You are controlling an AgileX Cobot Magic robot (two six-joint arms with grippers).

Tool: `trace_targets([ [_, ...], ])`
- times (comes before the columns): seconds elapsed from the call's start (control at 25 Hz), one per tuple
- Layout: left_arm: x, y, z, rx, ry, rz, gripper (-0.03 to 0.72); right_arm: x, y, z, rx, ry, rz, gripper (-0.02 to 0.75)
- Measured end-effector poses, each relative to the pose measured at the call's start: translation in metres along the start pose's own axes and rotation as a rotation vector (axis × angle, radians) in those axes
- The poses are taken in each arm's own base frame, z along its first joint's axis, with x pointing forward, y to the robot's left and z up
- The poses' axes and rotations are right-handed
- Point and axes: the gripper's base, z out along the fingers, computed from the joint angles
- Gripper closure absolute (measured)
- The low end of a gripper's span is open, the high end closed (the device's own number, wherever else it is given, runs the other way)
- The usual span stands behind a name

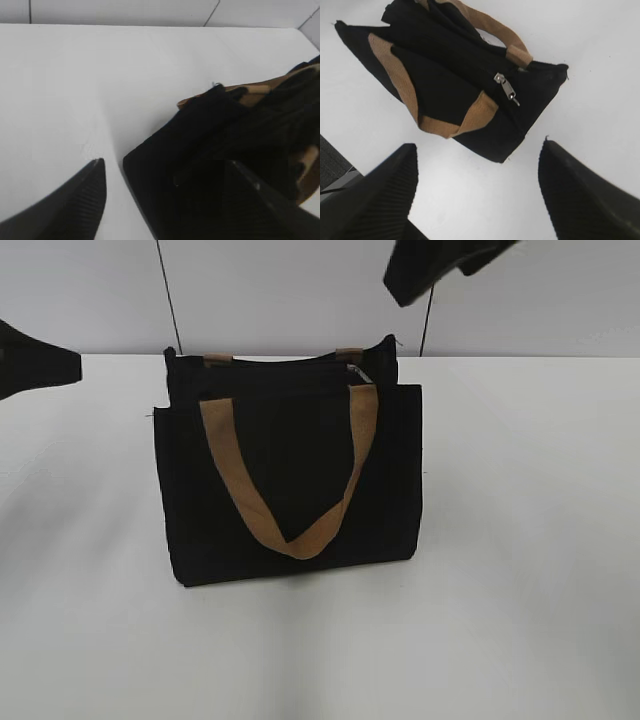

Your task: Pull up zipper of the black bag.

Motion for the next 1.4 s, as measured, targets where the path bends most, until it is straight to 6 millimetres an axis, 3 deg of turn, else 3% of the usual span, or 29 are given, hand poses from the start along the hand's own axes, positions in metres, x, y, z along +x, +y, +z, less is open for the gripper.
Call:
trace_targets([
  [0.12,-0.004,-0.008,-0.007,0.018,-0.023,-0.014,0.174,0.022,0.007,-0.014,-0.002,0.011,0.003,0.174],
  [0.32,-0.014,-0.031,-0.017,-0.028,-0.092,0.051,0.204,0.074,0.023,-0.045,-0.003,0.018,0.034,0.174],
  [0.56,-0.014,-0.074,-0.007,-0.017,-0.121,0.076,0.222,0.131,0.037,-0.065,0.006,0.012,0.077,0.175],
  [0.76,0.004,-0.102,0.008,-0.099,-0.125,0.141,0.265,0.17,0.044,-0.082,0.055,-0.026,0.104,0.176],
  [0.92,0.024,-0.111,0.021,-0.224,-0.111,0.215,0.271,0.206,0.051,-0.092,0.075,-0.07,0.106,0.176],
  [1.08,0.041,-0.112,0.026,-0.359,0.014,0.31,0.272,0.235,0.055,-0.087,0.082,-0.061,0.105,0.176],
  [1.24,0.06,-0.111,0.013,-0.517,0.291,0.314,0.272,0.259,0.059,-0.082,0.083,-0.065,0.104,0.176],
  [1.4,0.052,-0.141,-0.012,-0.303,0.462,0.259,0.27,0.275,0.061,-0.078,0.083,-0.066,0.094,0.176],
])
